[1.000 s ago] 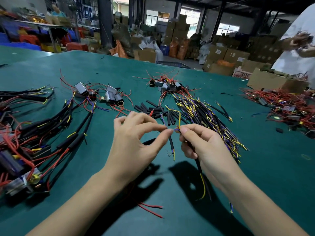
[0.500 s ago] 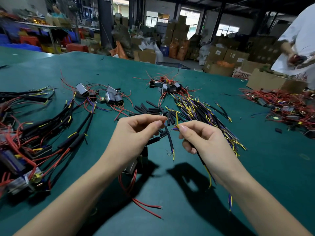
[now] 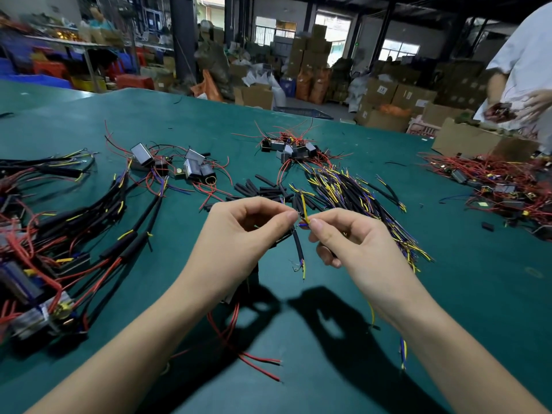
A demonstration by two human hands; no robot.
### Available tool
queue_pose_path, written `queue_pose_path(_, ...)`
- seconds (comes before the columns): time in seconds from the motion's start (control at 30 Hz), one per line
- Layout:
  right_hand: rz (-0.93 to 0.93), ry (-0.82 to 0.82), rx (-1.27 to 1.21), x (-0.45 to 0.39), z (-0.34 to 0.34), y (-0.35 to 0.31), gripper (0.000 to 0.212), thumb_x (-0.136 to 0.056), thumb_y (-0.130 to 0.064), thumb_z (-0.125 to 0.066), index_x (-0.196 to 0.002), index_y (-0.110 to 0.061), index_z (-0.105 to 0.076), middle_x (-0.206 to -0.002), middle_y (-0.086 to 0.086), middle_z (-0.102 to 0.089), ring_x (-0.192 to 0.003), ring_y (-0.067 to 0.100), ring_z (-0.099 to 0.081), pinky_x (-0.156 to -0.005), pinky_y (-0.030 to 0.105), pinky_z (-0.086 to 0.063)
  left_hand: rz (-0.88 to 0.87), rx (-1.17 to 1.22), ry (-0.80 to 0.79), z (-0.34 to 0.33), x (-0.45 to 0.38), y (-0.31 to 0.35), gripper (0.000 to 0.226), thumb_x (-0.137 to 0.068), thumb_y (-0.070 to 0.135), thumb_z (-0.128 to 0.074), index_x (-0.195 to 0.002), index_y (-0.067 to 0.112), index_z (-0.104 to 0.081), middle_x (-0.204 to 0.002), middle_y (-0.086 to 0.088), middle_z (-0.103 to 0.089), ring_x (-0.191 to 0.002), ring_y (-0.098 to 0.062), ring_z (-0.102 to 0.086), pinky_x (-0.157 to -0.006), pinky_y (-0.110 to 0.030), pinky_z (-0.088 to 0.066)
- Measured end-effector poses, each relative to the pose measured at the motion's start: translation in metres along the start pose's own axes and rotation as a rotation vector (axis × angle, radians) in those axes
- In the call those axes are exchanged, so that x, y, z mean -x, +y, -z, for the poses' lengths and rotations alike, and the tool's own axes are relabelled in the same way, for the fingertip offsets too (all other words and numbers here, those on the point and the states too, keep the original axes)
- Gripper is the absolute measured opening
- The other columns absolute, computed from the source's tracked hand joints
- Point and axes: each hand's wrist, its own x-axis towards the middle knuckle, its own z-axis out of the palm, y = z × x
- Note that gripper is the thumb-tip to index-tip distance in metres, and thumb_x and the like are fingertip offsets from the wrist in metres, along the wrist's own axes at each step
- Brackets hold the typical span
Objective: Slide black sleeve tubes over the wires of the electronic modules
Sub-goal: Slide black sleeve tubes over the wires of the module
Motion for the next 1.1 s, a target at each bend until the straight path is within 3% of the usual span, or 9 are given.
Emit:
queue_pose_path(0.1, 0.005, 0.006, -0.004, 0.000, 0.000, 0.000, 0.012, -0.091, -0.016, -0.060, -0.082, -0.015, -0.069, -0.066, 0.002, -0.057, -0.052, 0.009, -0.046, -0.051, 0.010, -0.036, 0.004, -0.011, 0.021, 0.001, -0.001, 0.000, 0.005, -0.080, 0.015, -0.071, -0.076, 0.015, -0.073, -0.064, 0.006, -0.067, -0.058, 0.000, -0.053, -0.057, -0.010, -0.044)
queue_pose_path(0.37, 0.011, -0.004, -0.028, 0.002, -0.002, -0.001, 0.013, -0.091, -0.018, -0.060, -0.083, -0.016, -0.070, -0.067, 0.008, -0.056, -0.054, 0.010, -0.046, -0.053, 0.012, -0.037, 0.015, 0.024, 0.005, 0.000, 0.001, -0.001, 0.004, -0.081, 0.013, -0.070, -0.079, 0.015, -0.074, -0.066, 0.005, -0.070, -0.059, 0.000, -0.056, -0.058, -0.011, -0.046)
queue_pose_path(0.63, -0.031, -0.007, -0.017, 0.002, -0.004, -0.003, 0.013, -0.091, -0.018, -0.060, -0.082, -0.015, -0.069, -0.067, -0.007, -0.061, -0.053, 0.008, -0.049, -0.053, 0.012, -0.038, -0.054, 0.036, -0.001, -0.004, 0.004, -0.002, 0.006, -0.078, 0.019, -0.070, -0.072, 0.019, -0.072, -0.061, 0.008, -0.067, -0.057, -0.003, -0.052, -0.055, -0.011, -0.043)
queue_pose_path(0.83, 0.005, 0.002, -0.043, 0.004, -0.007, -0.007, 0.010, -0.089, -0.009, -0.062, -0.091, -0.014, -0.071, -0.078, -0.004, -0.069, -0.056, 0.007, -0.058, -0.058, 0.011, -0.044, -0.055, -0.027, 0.040, -0.005, 0.004, -0.003, 0.014, -0.081, 0.013, -0.071, -0.069, 0.020, -0.072, -0.060, 0.006, -0.066, -0.058, -0.003, -0.053, -0.056, -0.012, -0.043)
queue_pose_path(0.97, 0.055, 0.079, -0.007, 0.004, -0.010, -0.009, 0.005, -0.086, -0.006, -0.066, -0.087, -0.008, -0.070, -0.069, -0.005, -0.067, -0.056, 0.006, -0.058, -0.059, 0.012, -0.044, -0.054, -0.057, 0.054, -0.007, 0.006, -0.003, 0.011, -0.082, 0.015, -0.071, -0.071, 0.016, -0.073, -0.065, -0.005, -0.070, -0.061, -0.008, -0.055, -0.060, -0.021, -0.044)
queue_pose_path(1.1, 0.044, 0.131, 0.011, 0.004, -0.011, -0.009, 0.007, -0.084, -0.009, -0.068, -0.080, -0.014, -0.070, -0.067, -0.006, -0.067, -0.057, 0.006, -0.057, -0.060, 0.013, -0.046, -0.071, -0.093, 0.064, -0.009, 0.007, -0.002, 0.010, -0.082, 0.015, -0.071, -0.072, 0.016, -0.073, -0.064, 0.003, -0.070, -0.060, -0.004, -0.058, -0.062, -0.018, -0.047)
